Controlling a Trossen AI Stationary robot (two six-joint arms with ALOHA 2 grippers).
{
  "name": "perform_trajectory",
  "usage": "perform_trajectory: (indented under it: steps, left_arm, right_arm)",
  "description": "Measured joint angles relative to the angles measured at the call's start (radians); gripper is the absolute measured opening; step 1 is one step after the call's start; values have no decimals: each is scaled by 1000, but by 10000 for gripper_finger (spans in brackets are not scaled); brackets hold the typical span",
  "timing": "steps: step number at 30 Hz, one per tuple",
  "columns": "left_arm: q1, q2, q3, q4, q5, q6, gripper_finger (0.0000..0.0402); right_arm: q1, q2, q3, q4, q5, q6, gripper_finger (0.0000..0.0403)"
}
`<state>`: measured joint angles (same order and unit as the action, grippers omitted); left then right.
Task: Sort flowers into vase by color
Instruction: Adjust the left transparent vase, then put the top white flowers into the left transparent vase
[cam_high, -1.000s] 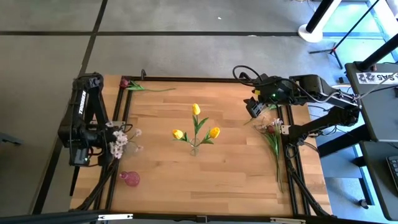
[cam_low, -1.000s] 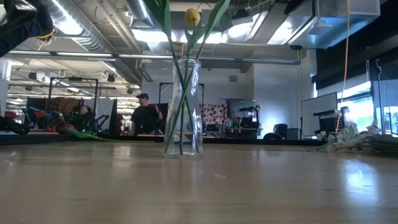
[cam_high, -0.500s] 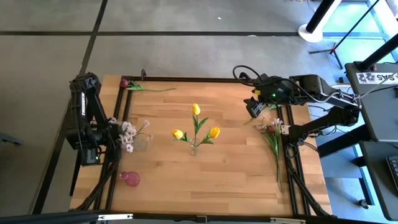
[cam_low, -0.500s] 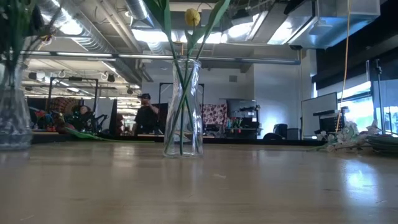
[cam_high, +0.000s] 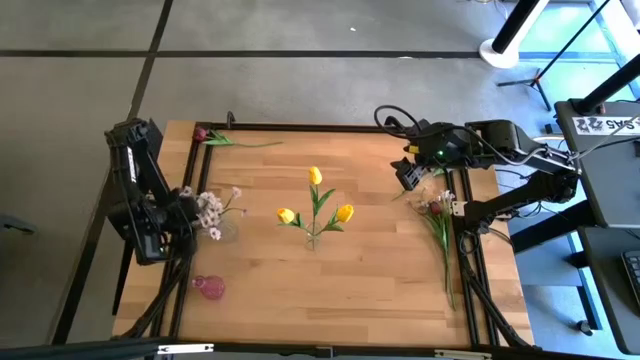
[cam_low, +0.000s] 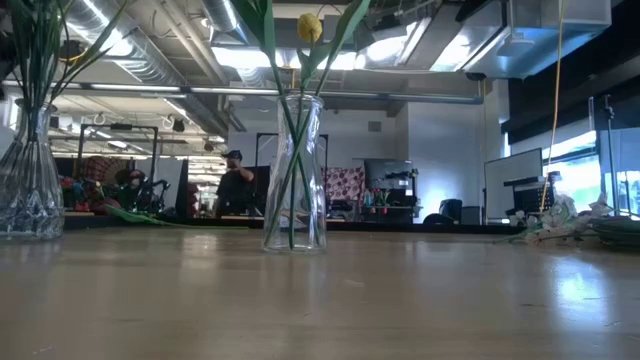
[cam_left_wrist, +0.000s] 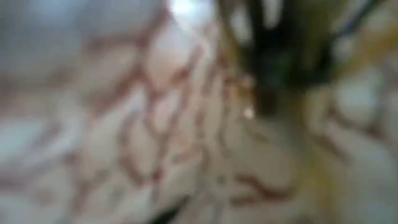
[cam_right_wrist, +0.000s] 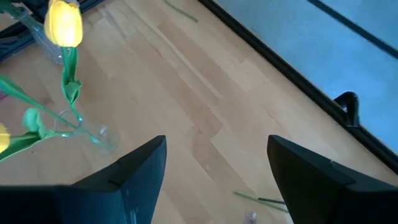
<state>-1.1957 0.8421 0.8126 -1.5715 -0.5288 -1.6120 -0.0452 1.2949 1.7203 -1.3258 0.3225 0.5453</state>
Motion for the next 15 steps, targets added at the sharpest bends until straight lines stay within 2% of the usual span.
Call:
perform_trajectory:
  steps: [6, 15]
  left_arm:
    - [0, 0, 150, 0, 107, 88, 73]
    - [0, 0, 462, 3, 126, 181, 73]
  right_arm:
    - [0, 0, 0, 0, -2, 0, 277]
    - [0, 1, 0, 0, -2, -4, 277]
